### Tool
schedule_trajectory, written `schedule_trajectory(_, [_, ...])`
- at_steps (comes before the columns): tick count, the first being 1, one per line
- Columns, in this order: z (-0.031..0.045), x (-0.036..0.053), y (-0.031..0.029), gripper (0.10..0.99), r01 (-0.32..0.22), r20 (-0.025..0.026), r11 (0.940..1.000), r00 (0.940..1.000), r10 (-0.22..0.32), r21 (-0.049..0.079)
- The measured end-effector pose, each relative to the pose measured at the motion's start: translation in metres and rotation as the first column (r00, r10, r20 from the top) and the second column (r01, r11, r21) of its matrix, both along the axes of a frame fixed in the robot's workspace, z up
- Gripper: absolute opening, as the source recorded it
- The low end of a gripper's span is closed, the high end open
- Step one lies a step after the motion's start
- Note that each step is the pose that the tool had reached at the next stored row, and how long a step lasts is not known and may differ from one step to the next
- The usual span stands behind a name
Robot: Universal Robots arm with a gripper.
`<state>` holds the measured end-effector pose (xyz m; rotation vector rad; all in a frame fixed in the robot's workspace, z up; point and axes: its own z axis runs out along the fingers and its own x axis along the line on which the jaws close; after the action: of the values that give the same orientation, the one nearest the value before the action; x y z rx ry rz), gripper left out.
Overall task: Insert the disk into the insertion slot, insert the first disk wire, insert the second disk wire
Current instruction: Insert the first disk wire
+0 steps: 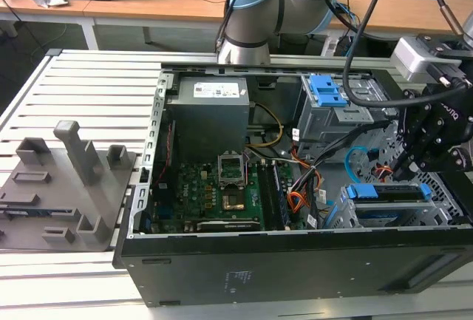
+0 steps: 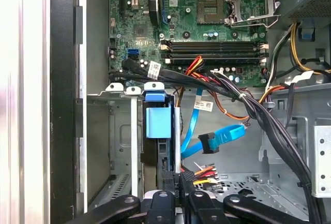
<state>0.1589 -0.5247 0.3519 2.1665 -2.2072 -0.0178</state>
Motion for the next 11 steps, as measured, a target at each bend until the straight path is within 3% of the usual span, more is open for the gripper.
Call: schedule_trajectory(11, [-0.0032,0.0035,-0.0043,0.169,0.000,0.0000,1.0000,1.0000,0.000,0.000])
